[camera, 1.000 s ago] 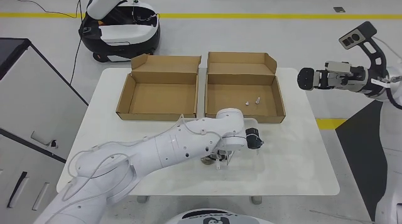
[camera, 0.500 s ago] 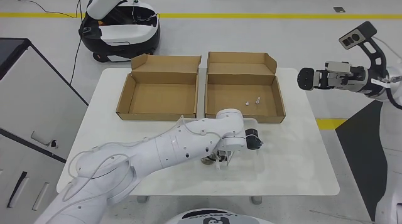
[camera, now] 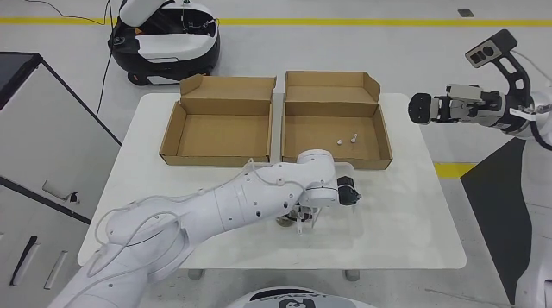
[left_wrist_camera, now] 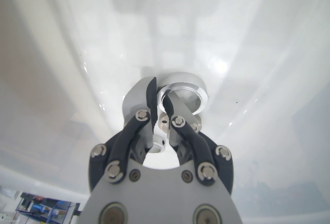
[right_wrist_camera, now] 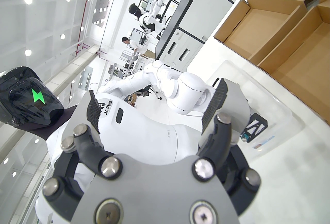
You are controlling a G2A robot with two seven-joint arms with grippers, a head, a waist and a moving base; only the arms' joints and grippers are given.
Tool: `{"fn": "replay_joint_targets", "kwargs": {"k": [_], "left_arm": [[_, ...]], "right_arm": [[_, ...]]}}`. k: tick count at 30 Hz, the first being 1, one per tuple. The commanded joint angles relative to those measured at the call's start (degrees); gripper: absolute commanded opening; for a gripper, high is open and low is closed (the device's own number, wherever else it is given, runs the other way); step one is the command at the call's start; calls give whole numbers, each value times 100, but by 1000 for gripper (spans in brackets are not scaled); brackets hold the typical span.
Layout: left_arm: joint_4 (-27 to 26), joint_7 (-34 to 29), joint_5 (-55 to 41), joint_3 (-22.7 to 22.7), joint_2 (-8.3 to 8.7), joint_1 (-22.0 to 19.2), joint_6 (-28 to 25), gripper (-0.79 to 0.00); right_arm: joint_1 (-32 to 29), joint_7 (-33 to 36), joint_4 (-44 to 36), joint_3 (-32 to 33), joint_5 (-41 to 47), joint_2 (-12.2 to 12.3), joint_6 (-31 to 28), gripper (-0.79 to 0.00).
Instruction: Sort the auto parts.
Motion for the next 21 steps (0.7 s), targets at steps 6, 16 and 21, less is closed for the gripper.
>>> {"fn": "replay_joint_targets", "kwargs": {"k": [6, 16, 21], "left_arm": [[-209, -59, -195, 0, 50, -157, 60, -785], [-1179, -123, -932, 0, 465, -874, 127, -785], [-1786, -123, -1381, 0, 792, -1367, 129, -785]], "right_arm": [[0, 0, 0, 0, 0, 0, 0, 0], [0, 0, 0, 0, 0, 0, 0, 0], [0, 0, 0, 0, 0, 0, 0, 0]]}}
